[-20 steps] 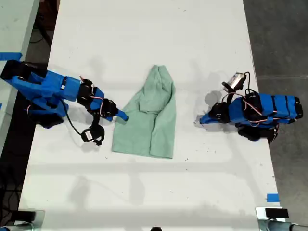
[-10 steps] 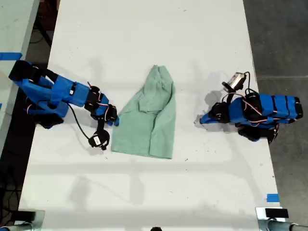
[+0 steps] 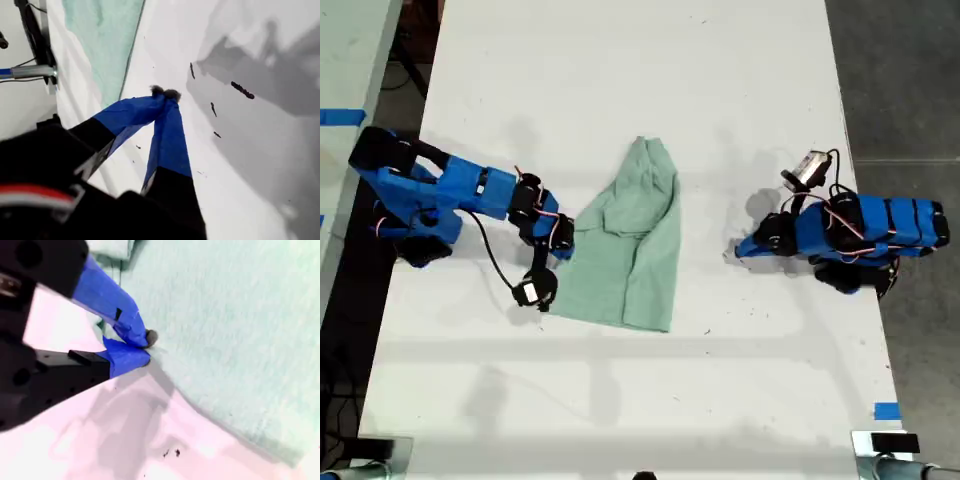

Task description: Fold t shirt

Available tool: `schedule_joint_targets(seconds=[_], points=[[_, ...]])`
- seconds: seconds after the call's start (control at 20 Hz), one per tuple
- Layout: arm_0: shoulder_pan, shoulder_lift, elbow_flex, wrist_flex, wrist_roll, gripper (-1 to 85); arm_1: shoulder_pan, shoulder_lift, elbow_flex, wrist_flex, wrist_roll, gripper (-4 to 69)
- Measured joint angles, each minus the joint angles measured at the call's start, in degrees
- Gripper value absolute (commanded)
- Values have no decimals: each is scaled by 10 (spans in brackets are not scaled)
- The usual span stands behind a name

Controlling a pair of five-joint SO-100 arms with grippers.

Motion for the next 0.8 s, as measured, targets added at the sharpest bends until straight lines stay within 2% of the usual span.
schedule_joint_targets(seconds=[0.25, 0.5, 0.55, 0.6, 0.7, 0.8], points=[[0, -101, -236, 68, 46, -2, 0, 0, 0, 0, 0, -22], [0, -272, -458, 59, 76, 2, 0, 0, 0, 0, 0, -22], [0, -294, -475, 38, 83, 104, 0, 0, 0, 0, 0, -22], [0, -312, -484, 22, 83, 159, 0, 0, 0, 0, 0, -22], [0, -324, -487, 15, 83, -1, 0, 0, 0, 0, 0, -22], [-4, -316, -487, 34, 86, -1, 0, 0, 0, 0, 0, -22]])
